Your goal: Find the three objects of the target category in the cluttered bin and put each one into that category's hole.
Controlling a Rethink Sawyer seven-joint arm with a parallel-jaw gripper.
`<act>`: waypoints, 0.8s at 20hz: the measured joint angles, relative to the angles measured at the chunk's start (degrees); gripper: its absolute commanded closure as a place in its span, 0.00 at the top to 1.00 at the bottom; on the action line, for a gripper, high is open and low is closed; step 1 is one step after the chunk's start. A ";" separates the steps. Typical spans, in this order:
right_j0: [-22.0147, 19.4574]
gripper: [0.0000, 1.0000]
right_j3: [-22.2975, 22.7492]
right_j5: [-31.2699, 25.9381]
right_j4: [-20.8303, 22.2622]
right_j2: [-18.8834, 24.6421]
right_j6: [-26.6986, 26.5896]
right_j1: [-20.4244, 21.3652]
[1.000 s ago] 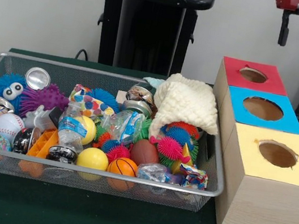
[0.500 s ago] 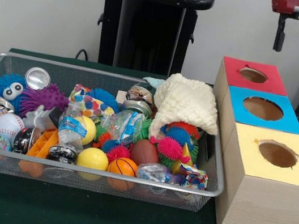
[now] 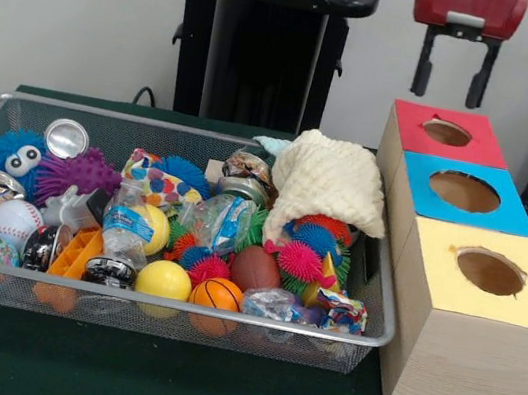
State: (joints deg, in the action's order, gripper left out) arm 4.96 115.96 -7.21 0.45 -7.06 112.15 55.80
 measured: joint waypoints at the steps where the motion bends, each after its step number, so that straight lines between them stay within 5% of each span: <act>1: -1.75 1.00 -0.43 0.00 0.00 0.02 0.00 -0.44; 16: -10.22 1.00 -3.60 1.52 4.16 0.45 0.00 -9.78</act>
State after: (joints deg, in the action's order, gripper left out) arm -5.26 112.36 -5.69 4.61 -6.60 112.15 46.02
